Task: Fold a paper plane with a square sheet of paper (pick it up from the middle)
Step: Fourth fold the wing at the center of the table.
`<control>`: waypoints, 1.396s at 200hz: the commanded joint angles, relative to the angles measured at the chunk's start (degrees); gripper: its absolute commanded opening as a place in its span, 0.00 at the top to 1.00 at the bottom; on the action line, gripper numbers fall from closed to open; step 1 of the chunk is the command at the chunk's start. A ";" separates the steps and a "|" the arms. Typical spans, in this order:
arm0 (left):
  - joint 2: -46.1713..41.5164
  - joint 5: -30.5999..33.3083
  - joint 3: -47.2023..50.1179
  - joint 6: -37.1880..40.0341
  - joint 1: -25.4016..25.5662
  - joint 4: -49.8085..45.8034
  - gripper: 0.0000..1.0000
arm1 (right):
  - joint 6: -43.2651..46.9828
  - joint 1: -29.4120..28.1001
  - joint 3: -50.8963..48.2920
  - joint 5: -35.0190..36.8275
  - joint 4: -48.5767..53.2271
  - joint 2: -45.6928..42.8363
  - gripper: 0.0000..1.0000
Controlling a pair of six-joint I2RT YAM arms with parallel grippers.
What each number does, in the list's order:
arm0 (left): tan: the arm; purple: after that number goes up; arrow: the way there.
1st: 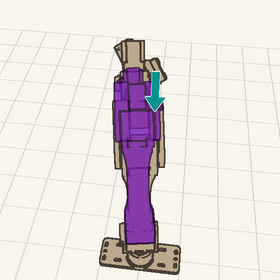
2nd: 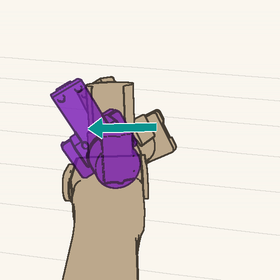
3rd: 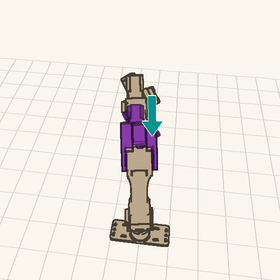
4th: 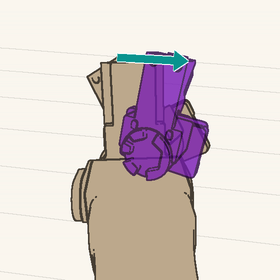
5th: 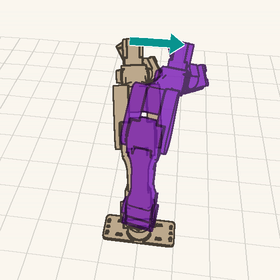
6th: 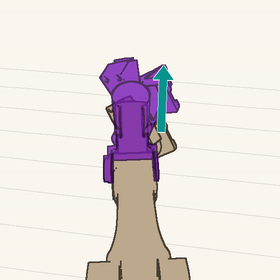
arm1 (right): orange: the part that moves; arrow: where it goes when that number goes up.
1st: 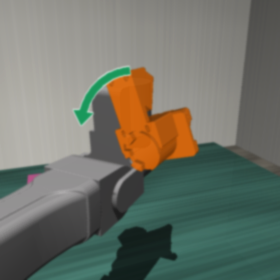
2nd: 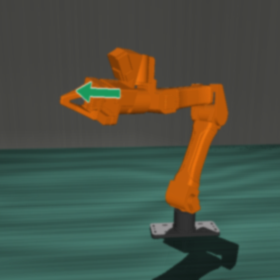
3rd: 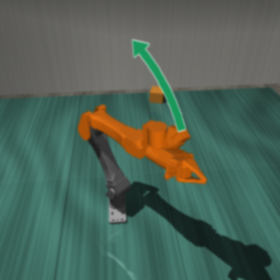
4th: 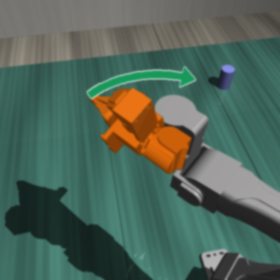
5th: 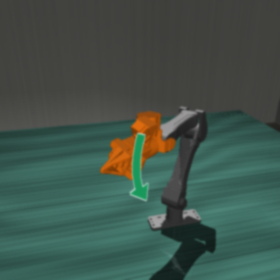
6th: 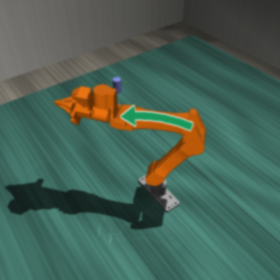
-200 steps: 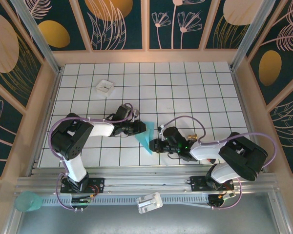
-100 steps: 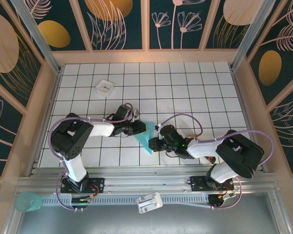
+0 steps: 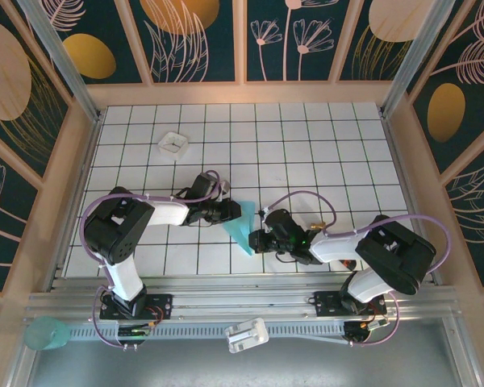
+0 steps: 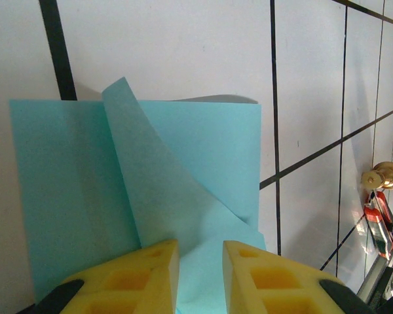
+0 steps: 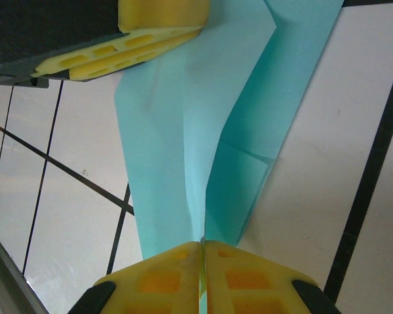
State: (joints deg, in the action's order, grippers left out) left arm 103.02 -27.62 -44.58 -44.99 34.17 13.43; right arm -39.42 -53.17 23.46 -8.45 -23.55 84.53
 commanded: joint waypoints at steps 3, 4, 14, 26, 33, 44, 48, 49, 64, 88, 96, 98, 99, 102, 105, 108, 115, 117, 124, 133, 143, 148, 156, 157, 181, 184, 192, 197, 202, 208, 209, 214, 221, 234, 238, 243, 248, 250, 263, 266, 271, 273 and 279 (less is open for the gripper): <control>2.53 3.71 0.46 1.72 -0.16 -3.77 0.74 | -1.12 -0.61 -1.29 0.54 -0.47 0.33 0.90; 2.53 3.71 0.46 1.73 -0.16 -3.76 0.74 | -1.11 -0.62 -1.30 0.54 -0.50 0.30 0.90; 2.52 3.71 0.46 1.70 -0.15 -3.68 0.74 | -1.30 -0.69 -1.48 0.70 -0.53 0.41 0.90; 2.52 3.64 0.45 1.73 -0.16 -3.68 0.74 | -1.49 -0.79 -1.66 0.80 -0.60 0.54 0.90; 2.52 3.62 0.46 1.69 -0.14 -3.68 0.74 | -1.56 -0.99 -1.75 0.87 -0.61 0.78 0.90; 2.53 3.62 0.37 1.62 -0.10 -3.67 0.74 | -1.67 -1.14 -1.76 1.06 -0.38 1.18 0.90; 2.53 3.63 0.36 1.69 -0.14 -3.68 0.74 | -1.62 -1.27 -1.69 1.15 -0.21 1.33 0.90; 2.53 3.63 0.36 1.63 -0.15 -3.68 0.74 | -1.58 -1.25 -1.68 1.19 -0.11 1.38 0.90; 2.53 3.62 0.46 1.70 -0.11 -3.59 0.74 | -1.17 -1.33 -1.33 1.33 0.59 1.60 0.89; 2.53 3.62 0.54 1.69 -0.14 -3.63 0.74 | 0.05 -1.17 -0.44 1.68 2.24 0.29 0.85; 2.59 3.62 0.63 1.73 -0.16 -3.59 0.74 | 0.32 -1.05 -0.35 1.63 2.60 -0.50 0.84; 2.55 3.62 0.57 1.72 -0.12 -3.59 0.74 | 0.40 -0.97 -0.35 1.56 2.63 -0.64 0.83; 2.58 3.67 0.60 1.74 -0.18 -3.59 0.74 | 0.40 -0.88 -0.39 1.53 2.63 -0.79 0.83; 2.57 3.70 0.56 1.73 -0.15 -3.59 0.74 | 0.40 -0.76 -0.42 1.39 2.63 -1.10 0.82; 2.54 3.71 0.61 1.69 -0.14 -3.59 0.74 | 0.46 -0.60 -0.48 1.21 2.61 -1.51 0.82; 2.55 3.71 0.63 1.70 -0.15 -3.63 0.74 | 0.45 -0.50 -0.58 1.03 2.63 -1.86 0.81; 2.59 3.71 0.63 1.75 -0.17 -3.59 0.74 | 0.38 -0.38 -0.82 0.49 2.34 -2.67 0.80; 2.59 3.71 0.63 1.75 -0.14 -3.59 0.74 | 0.30 -0.30 -0.91 0.19 2.23 -2.87 0.80; 2.54 3.82 0.59 1.70 -0.18 -3.59 0.74 | 0.14 -0.27 -1.10 -0.35 1.90 -3.51 0.78; 2.53 3.77 0.57 1.69 -0.13 -3.59 0.74 | -0.33 -0.27 -1.35 -1.30 1.53 -4.01 0.77; 2.51 3.71 0.61 1.74 -0.15 -3.59 0.74 | -1.05 -0.41 -1.69 -2.03 1.04 -4.26 0.76; 2.53 3.80 0.56 1.67 -0.13 -3.59 0.74 | -1.53 -0.65 -1.82 -2.17 0.80 -4.40 0.76; 2.51 3.80 0.62 1.75 -0.15 -3.59 0.74 | -2.02 -0.99 -2.01 -2.23 0.53 -4.57 0.76; 2.52 3.80 0.63 1.70 -0.15 -3.59 0.74 | -2.04 -1.03 -2.06 -2.21 0.53 -4.56 0.76; 2.53 3.82 0.63 1.67 -0.16 -3.59 0.74 | -2.81 -2.18 -2.19 -1.42 1.31 -4.81 0.76; 2.53 3.80 0.59 1.69 -0.16 -3.59 0.74 | -2.91 -2.27 -2.19 -1.28 1.39 -4.81 0.76; 2.53 3.75 0.63 1.75 -0.14 -3.58 0.74 | -2.89 -2.51 -2.19 -1.01 1.62 -4.84 0.76; 2.57 3.71 0.59 1.79 -0.12 -3.59 0.74 | -3.00 -2.63 -2.16 -0.83 1.87 -4.90 0.76; 2.58 3.71 0.59 1.76 -0.10 -3.59 0.74 | -2.95 -2.79 -2.11 -0.63 2.02 -5.00 0.77; 2.54 3.71 0.56 1.78 -0.10 -3.59 0.74 | -3.06 -2.99 -2.10 -0.44 2.18 -5.08 0.78; 2.54 3.71 0.59 1.81 -0.13 -3.59 0.74 | -3.09 -2.99 -2.06 -0.44 2.23 -5.08 0.78; 2.53 3.71 0.55 1.76 -0.12 -3.59 0.74 | -3.12 -3.06 -1.98 -0.35 2.28 -5.08 0.79; 2.49 3.71 0.54 1.80 -0.08 -3.59 0.74 | -3.18 -3.22 -2.02 -0.34 2.37 -5.08 0.80; 2.53 3.71 0.46 1.76 -0.12 -3.71 0.74 | -3.32 -3.44 -1.94 -0.10 2.48 -5.17 0.82; 2.53 3.76 0.46 1.81 -0.15 -3.68 0.74 | -3.49 -3.51 -1.94 -0.08 2.47 -5.17 0.83; 2.53 3.71 0.46 1.83 -0.11 -3.68 0.74 | -3.63 -3.60 -2.01 0.05 2.54 -5.17 0.83; 2.53 3.71 0.45 1.84 -0.16 -3.68 0.74 | -3.73 -3.76 -2.09 0.10 2.63 -5.18 0.83; 2.53 3.71 0.45 1.82 -0.14 -3.68 0.74 | -3.76 -3.80 -2.10 0.23 2.63 -5.17 0.84; 2.53 3.76 0.35 1.91 -0.11 -3.76 0.74 | -4.07 -4.04 -2.19 0.75 3.09 -5.17 0.84; 2.52 3.72 0.34 1.85 -0.15 -3.76 0.74 | -4.11 -4.13 -2.24 0.86 3.07 -5.21 0.84; 2.42 3.79 0.41 1.93 -0.20 -3.76 0.74 | -4.22 -4.22 -2.32 1.04 3.13 -5.21 0.84; 2.42 3.80 0.40 1.99 -0.24 -3.76 0.74 | -4.25 -4.29 -2.36 1.06 3.04 -5.20 0.84; 2.41 3.82 0.45 1.95 -0.11 -3.85 0.74 | -4.48 -4.39 -2.45 1.20 3.03 -5.17 0.84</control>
State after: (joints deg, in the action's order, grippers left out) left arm 103.07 -27.62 -44.58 -44.97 34.17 13.43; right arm -42.59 -56.71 22.00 -8.97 -21.98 80.71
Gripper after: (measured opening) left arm 0.257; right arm 0.164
